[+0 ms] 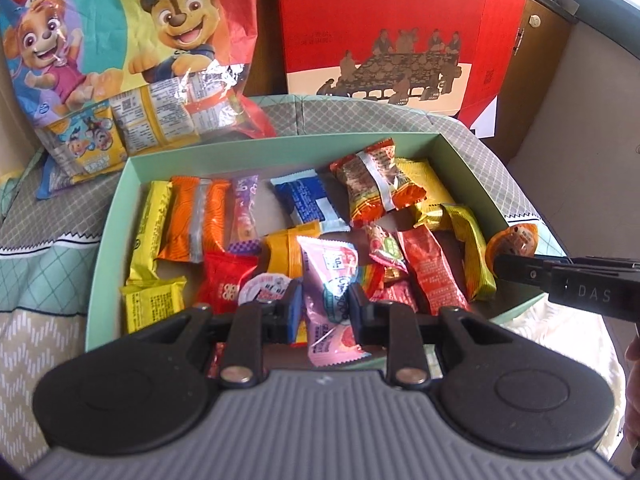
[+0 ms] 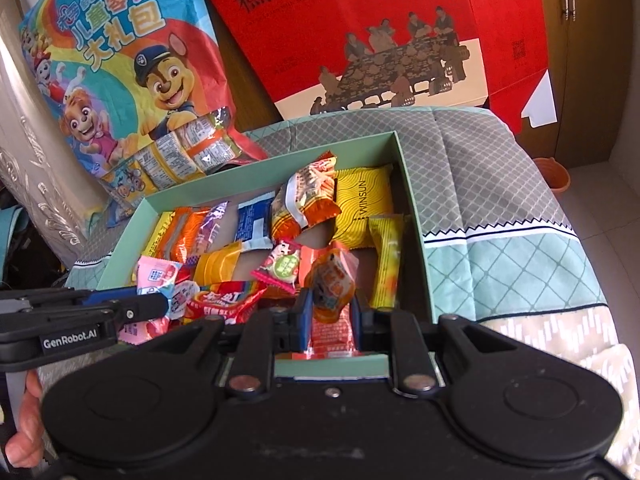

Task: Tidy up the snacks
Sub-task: 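Place pink packet and orange jelly cup into the tray and open both tools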

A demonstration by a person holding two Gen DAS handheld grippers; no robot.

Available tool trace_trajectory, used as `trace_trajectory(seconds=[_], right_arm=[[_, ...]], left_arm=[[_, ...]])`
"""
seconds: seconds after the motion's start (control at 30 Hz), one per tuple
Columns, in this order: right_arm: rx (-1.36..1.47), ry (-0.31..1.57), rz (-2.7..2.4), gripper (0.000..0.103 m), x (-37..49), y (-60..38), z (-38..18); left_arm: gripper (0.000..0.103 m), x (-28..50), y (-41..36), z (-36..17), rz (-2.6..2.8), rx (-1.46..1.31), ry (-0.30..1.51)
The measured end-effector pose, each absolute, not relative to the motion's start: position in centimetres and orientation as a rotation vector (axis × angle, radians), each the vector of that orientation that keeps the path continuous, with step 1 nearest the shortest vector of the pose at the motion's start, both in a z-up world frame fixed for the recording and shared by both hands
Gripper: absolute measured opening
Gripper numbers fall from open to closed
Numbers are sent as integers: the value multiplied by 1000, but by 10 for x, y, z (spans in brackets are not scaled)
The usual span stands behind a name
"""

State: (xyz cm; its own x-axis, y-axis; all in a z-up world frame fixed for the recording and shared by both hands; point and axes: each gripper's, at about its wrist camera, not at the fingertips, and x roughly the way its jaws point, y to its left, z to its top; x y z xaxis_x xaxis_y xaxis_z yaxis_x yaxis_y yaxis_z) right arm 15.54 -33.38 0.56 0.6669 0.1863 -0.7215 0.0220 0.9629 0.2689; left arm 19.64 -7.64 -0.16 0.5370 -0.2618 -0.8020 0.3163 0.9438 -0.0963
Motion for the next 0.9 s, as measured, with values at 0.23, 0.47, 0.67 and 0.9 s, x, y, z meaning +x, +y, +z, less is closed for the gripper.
trace_trajectory(seconds=[0.23, 0.47, 0.67, 0.9], right_arm=[[257, 859, 87, 19, 190, -337, -5], [256, 886, 86, 19, 208, -336, -19], [253, 891, 81, 19, 217, -337, -23], [246, 873, 84, 41, 217, -336, -17]], left_arm=[[24, 231, -94, -21, -337, 69, 979], [24, 250, -102, -31, -335, 71, 999], [24, 259, -107, -34, -338, 74, 1001], [62, 262, -106, -33, -293, 73, 1002]])
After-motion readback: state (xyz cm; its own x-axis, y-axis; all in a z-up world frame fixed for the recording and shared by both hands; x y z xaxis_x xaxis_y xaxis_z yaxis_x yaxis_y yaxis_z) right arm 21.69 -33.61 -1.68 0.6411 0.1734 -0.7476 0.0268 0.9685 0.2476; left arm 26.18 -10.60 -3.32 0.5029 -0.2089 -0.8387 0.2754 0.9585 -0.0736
